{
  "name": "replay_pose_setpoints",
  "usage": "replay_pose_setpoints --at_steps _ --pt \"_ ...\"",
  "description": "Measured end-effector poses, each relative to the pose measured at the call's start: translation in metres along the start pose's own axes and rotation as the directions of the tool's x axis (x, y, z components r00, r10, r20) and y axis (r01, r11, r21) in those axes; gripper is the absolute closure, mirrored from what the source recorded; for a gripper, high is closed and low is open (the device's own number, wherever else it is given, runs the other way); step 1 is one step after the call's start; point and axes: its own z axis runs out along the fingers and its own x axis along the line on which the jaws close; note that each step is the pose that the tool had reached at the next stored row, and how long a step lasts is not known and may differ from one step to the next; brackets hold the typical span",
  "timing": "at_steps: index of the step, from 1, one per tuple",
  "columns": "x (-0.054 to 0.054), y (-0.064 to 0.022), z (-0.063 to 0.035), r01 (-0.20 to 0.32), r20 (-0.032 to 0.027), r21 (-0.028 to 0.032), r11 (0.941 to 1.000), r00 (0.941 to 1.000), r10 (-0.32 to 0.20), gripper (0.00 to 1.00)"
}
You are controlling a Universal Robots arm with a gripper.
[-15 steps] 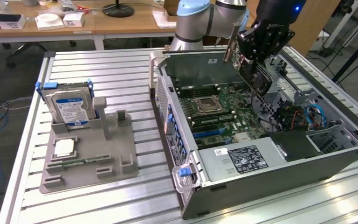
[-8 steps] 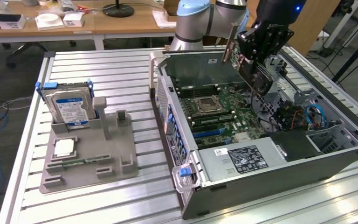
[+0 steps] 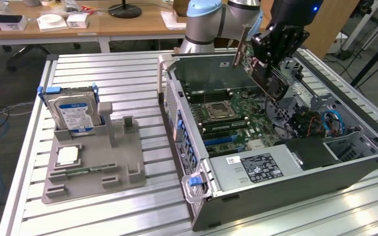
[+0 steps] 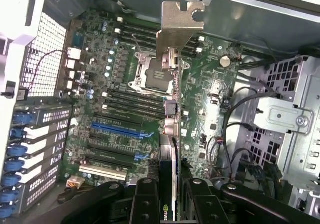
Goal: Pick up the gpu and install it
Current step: 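Insert the gpu into the slot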
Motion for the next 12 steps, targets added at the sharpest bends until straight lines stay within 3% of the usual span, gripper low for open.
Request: replay_pose_setpoints --at_steps 12 --pt "0.0000 0.0000 0.0000 0.071 -0.0017 -0.0015 0.9975 0.9975 -0.071 0.73"
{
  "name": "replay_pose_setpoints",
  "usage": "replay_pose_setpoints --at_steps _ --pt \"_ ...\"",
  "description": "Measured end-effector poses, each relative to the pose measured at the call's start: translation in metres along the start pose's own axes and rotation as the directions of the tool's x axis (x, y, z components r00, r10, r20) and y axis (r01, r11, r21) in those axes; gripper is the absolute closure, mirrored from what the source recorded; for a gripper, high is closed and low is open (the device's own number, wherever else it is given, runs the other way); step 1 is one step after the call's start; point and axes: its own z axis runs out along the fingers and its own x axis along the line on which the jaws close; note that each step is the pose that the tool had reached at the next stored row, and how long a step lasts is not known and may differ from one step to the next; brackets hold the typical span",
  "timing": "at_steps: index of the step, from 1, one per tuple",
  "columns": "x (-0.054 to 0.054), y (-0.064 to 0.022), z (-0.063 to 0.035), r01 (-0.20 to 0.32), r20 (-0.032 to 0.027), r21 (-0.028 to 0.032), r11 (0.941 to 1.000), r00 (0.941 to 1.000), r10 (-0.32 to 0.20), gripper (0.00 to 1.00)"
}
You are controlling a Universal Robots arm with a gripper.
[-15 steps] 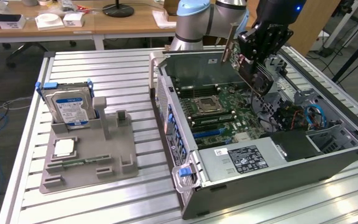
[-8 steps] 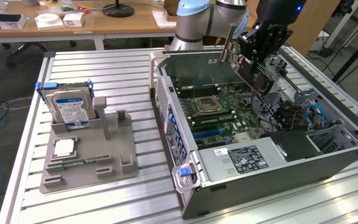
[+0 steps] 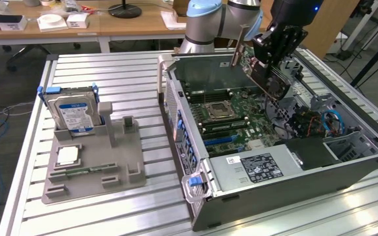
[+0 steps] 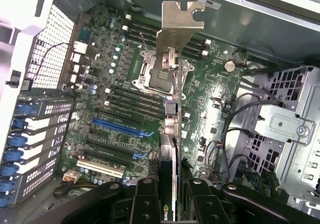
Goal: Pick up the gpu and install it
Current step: 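Insert the gpu into the slot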
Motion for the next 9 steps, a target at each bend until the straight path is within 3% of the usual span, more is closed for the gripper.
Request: replay_pose_setpoints --at_steps 9 --pt "0.0000 0.0000 0.0000 0.054 -0.0013 -0.0011 0.9986 0.9986 -0.054 0.73"
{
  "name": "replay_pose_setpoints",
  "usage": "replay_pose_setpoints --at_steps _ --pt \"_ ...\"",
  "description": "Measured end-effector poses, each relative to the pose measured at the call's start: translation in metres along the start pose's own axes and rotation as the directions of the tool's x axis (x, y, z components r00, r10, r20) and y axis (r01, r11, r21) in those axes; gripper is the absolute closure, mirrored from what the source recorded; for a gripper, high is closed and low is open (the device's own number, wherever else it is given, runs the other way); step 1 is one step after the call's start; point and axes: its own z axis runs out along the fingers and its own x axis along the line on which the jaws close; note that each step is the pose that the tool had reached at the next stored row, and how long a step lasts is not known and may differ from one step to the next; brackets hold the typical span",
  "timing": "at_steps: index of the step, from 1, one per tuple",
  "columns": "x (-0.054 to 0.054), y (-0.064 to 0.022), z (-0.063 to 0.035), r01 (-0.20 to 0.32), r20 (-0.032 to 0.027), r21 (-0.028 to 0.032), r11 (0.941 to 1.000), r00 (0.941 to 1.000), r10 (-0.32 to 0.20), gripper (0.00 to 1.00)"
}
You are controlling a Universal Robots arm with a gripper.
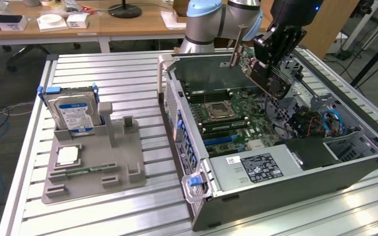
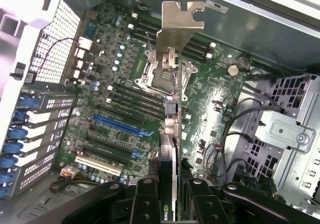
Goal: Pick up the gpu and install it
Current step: 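Insert the gpu into the slot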
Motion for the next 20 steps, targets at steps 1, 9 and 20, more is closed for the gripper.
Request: replay_pose_setpoints --at_steps 1,9,20 --pt "0.0000 0.0000 0.0000 0.006 -0.0002 -0.0001 1.0000 1.0000 -0.006 0.73" --pt "0.0000 0.0000 0.0000 0.057 -0.0014 -0.0013 0.9984 0.9984 -0.057 0.73" --pt "0.0000 0.0000 0.0000 0.125 -0.0029 -0.0029 0.9921 0.9921 -0.125 0.73"
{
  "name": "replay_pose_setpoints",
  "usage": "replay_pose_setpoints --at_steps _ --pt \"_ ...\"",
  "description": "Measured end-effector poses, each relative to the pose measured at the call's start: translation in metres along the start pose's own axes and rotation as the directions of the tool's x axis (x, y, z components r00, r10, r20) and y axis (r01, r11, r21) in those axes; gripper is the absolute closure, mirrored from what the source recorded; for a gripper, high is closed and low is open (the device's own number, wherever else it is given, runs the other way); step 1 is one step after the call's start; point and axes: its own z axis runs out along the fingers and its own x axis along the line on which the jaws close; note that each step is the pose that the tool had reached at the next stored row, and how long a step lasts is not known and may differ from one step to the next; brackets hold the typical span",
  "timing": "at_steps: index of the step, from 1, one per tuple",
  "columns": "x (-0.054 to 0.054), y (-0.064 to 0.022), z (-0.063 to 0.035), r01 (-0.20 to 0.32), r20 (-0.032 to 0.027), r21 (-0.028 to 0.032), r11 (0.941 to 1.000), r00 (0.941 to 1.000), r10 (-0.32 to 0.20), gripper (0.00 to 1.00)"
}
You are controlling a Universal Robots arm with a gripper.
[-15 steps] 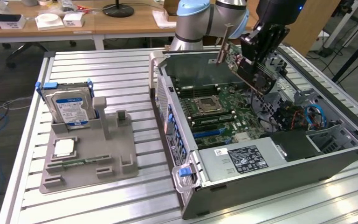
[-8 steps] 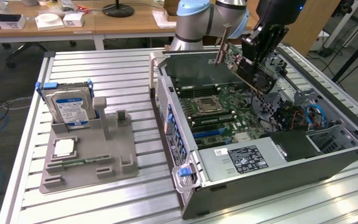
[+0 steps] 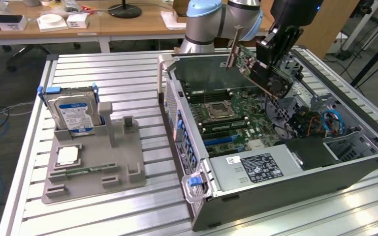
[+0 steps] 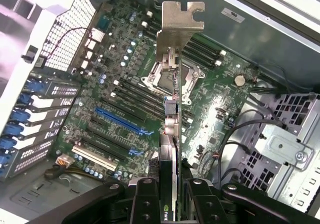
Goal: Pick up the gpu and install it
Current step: 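Insert the gpu into the slot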
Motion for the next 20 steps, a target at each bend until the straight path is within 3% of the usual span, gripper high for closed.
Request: replay_pose_setpoints --at_steps 10,20 --pt "0.0000 0.0000 0.0000 0.062 -0.0015 -0.0013 0.9981 0.9981 -0.062 0.73" --pt "0.0000 0.0000 -0.0001 0.123 -0.0030 -0.0027 0.9924 0.9924 -0.123 0.73"
